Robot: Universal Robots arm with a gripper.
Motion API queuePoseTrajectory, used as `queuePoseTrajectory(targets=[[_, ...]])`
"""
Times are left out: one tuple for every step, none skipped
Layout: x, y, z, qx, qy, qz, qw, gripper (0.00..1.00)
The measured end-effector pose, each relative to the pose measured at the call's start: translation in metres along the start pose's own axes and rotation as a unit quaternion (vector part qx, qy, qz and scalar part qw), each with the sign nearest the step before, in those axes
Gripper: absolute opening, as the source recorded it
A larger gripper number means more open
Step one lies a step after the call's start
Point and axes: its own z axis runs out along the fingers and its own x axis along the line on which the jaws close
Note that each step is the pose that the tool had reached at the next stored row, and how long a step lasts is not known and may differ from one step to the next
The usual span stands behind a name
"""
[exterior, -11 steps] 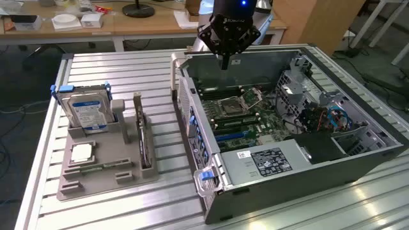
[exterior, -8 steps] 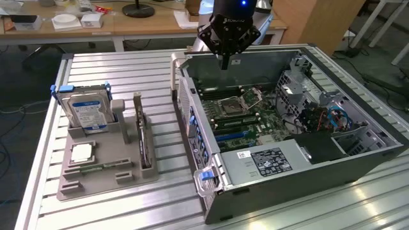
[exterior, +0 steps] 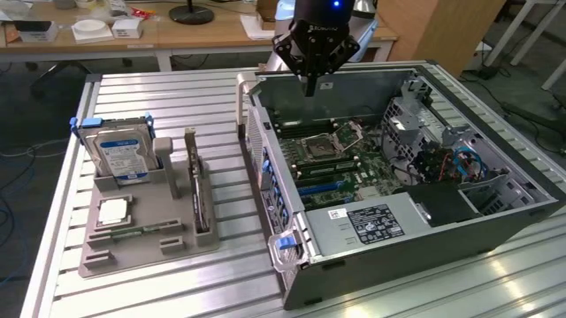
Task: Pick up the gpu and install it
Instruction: 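Reach for the gpu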
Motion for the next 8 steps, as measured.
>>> queuePoseTrajectory(targets=[[0.0007, 0.0, 0.0, 0.0, 0.0, 0.0, 1.0, 0.1], [0.0015, -0.0001, -0.0001, 0.0001, 0.0, 0.0, 1.0, 0.1], [0.0023, -0.0002, -0.0001, 0.0, 0.0, 0.0, 1.0, 0.1], [0.0031, -0.0002, -0.0001, 0.0, 0.0, 0.0, 1.0, 0.1], [0.004, -0.0003, -0.0001, 0.0, 0.0, 0.0, 1.0, 0.1], [0.005, -0.0004, -0.0002, 0.0001, 0.0, 0.0, 1.0, 0.1], [0.0061, -0.0005, -0.0002, 0.0, 0.0, 0.0, 1.0, 0.1], [0.007, -0.0005, -0.0002, 0.0, 0.0, 0.0, 1.0, 0.1]])
